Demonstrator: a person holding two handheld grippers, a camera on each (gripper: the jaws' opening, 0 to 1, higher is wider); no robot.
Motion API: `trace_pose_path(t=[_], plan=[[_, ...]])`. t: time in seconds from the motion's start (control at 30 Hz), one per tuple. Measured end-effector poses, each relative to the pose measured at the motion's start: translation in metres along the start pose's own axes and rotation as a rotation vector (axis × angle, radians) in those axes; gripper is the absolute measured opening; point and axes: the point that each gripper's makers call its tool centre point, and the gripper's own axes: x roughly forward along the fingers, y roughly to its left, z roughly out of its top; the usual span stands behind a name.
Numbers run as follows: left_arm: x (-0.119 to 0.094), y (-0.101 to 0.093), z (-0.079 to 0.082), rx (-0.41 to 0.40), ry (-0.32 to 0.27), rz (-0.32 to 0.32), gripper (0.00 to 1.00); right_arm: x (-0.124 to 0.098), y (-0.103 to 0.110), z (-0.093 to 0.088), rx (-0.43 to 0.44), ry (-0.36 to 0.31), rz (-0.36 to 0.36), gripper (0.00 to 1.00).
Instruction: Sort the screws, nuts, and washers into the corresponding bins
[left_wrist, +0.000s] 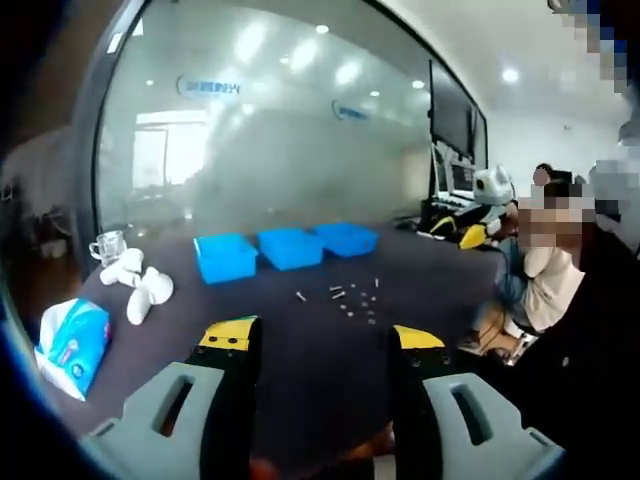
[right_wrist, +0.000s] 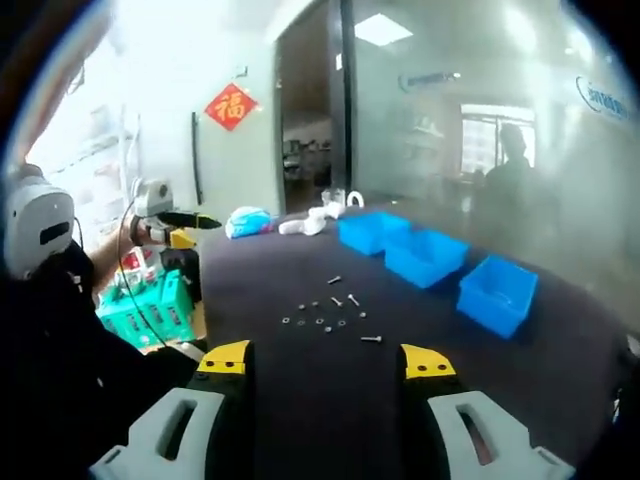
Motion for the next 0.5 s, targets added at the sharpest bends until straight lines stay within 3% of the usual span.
trace_pose_path(t=[0.5], plan=[[0.002,0.0,-0.003,0.002,0.015,-0.012,0.48,0.027,-0.009,0.011,-0.039,0.105,0.077,0.45]])
